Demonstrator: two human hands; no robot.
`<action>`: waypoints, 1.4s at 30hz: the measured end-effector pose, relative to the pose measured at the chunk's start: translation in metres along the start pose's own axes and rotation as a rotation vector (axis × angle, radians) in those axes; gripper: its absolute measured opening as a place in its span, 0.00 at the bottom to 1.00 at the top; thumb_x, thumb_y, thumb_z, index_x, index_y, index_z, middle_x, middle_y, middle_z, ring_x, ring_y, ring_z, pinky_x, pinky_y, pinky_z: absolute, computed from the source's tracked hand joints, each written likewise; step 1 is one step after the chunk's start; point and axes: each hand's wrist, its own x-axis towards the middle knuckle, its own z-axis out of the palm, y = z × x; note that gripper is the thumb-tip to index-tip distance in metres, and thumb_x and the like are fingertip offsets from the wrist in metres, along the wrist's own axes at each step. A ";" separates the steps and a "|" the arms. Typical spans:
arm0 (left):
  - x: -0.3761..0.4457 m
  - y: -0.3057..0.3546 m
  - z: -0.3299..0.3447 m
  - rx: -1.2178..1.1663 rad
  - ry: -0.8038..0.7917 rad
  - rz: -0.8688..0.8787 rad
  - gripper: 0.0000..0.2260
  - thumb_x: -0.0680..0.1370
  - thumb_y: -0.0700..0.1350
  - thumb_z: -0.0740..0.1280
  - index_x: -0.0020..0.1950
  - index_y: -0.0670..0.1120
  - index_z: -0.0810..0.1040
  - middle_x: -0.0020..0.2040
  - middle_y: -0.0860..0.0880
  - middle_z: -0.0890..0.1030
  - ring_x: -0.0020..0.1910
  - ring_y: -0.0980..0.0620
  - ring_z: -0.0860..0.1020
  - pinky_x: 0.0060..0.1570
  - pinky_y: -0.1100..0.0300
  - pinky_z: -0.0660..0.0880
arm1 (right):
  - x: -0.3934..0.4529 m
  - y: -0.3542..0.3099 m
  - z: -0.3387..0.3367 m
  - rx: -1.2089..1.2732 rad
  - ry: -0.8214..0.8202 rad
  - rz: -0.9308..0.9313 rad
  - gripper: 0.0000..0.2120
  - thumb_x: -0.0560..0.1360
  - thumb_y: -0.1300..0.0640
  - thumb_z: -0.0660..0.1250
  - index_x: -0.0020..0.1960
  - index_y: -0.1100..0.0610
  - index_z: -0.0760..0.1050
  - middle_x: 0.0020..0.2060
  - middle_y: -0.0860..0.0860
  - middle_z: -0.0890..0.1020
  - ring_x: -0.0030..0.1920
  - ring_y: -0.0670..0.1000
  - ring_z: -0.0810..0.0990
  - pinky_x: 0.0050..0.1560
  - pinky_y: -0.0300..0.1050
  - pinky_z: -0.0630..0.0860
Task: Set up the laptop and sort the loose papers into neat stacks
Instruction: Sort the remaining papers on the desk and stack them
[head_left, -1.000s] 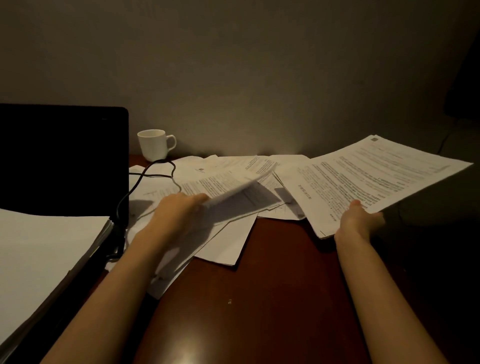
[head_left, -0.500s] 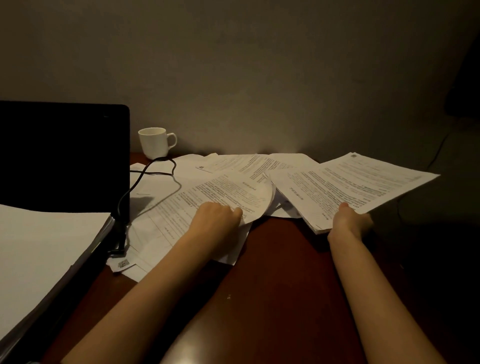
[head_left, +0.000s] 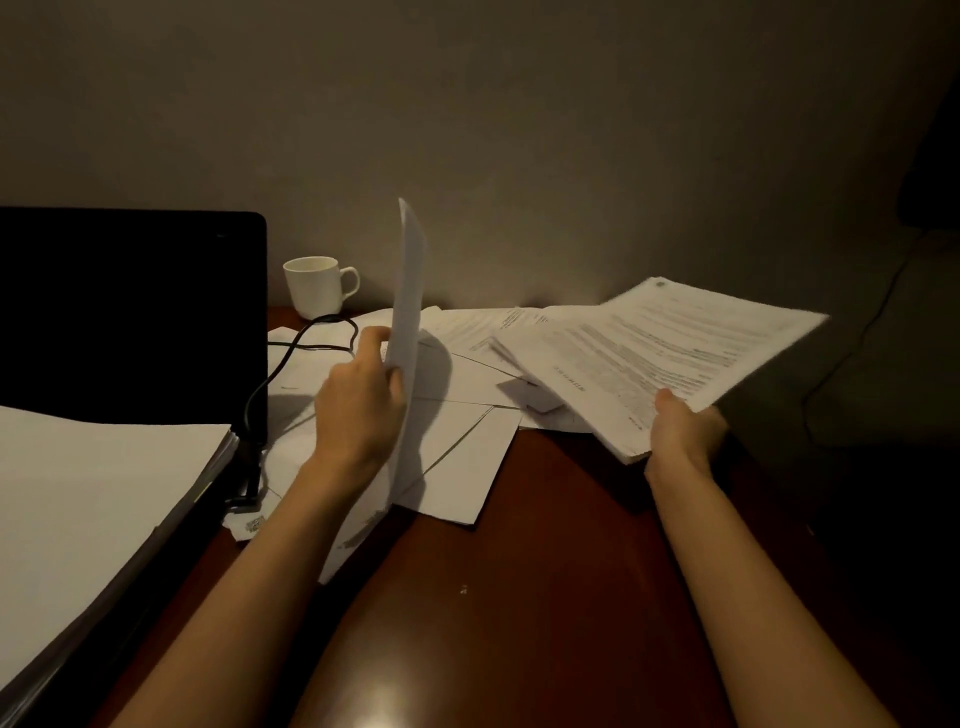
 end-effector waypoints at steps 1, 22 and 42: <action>-0.001 0.004 0.001 -0.050 0.037 -0.003 0.16 0.80 0.40 0.63 0.68 0.41 0.67 0.58 0.38 0.80 0.47 0.41 0.82 0.39 0.58 0.76 | -0.004 0.001 0.003 -0.033 -0.063 -0.031 0.14 0.78 0.64 0.63 0.64 0.60 0.74 0.55 0.54 0.79 0.47 0.51 0.77 0.46 0.44 0.74; 0.019 -0.052 0.005 0.174 -0.223 -0.477 0.34 0.73 0.62 0.67 0.70 0.41 0.67 0.67 0.40 0.72 0.66 0.40 0.69 0.62 0.45 0.70 | -0.020 0.010 0.015 -0.383 -0.750 -0.008 0.13 0.80 0.63 0.59 0.63 0.63 0.74 0.54 0.55 0.79 0.50 0.53 0.78 0.34 0.31 0.77; 0.007 -0.032 0.000 -0.012 -0.405 -0.355 0.12 0.78 0.56 0.64 0.47 0.48 0.70 0.41 0.52 0.74 0.38 0.55 0.73 0.32 0.62 0.66 | -0.020 0.009 0.011 -0.349 -0.658 -0.047 0.10 0.82 0.58 0.57 0.55 0.56 0.77 0.45 0.52 0.82 0.45 0.52 0.81 0.35 0.39 0.75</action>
